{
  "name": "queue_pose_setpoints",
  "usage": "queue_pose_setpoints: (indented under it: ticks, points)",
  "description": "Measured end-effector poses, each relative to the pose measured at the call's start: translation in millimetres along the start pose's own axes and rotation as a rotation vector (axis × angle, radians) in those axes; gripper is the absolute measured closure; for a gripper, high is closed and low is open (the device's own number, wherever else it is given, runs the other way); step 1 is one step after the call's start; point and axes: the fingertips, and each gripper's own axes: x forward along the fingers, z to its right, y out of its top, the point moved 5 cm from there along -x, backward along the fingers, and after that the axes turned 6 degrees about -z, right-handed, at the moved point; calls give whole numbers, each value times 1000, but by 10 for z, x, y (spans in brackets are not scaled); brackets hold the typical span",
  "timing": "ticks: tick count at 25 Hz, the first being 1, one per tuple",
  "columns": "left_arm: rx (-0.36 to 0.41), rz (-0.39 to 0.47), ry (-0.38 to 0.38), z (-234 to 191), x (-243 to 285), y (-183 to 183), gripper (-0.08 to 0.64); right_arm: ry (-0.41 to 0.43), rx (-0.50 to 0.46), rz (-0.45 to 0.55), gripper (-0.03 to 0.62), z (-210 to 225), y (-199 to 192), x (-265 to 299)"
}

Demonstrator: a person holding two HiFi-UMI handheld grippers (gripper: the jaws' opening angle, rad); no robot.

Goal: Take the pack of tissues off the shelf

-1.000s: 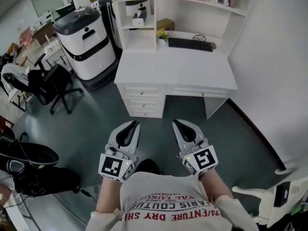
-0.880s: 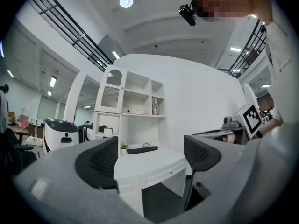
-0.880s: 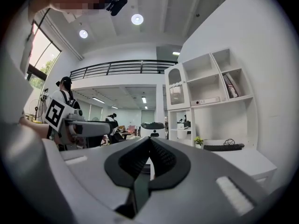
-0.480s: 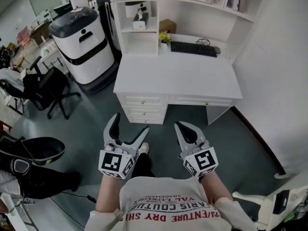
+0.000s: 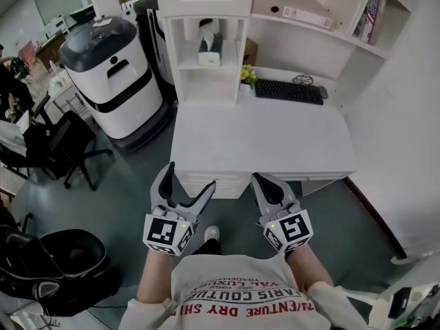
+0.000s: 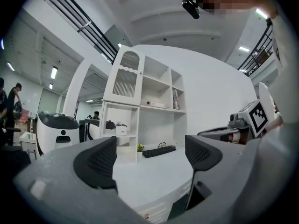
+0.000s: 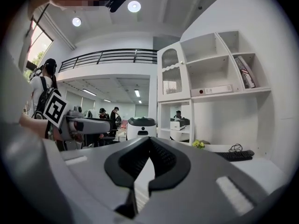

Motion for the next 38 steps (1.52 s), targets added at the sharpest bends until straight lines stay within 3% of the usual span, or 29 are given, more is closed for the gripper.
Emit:
queue_pose_setpoints:
  ticks: [6, 11, 17, 28, 34, 38]
  points:
    - [12, 3, -32, -741, 690, 174, 98, -50, -1, 5, 591, 346, 217, 868]
    - [2, -20, -39, -1124, 1123, 180, 98, -70, 5, -5, 591, 554, 265, 1354]
    - [-6, -45, -24, -1377, 1548, 183, 98, -61, -16, 12, 591, 802, 340, 1752]
    - [46, -66, 58, -1590, 2670, 370, 98, -10, -50, 56, 591, 1668, 541, 2523]
    - [13, -41, 95, -1745, 3316, 364, 98, 18, -54, 49, 591, 2119, 492, 2852]
    - [41, -44, 118, -1874, 3658, 341, 98, 42, -61, 23, 591, 2342, 451, 3035]
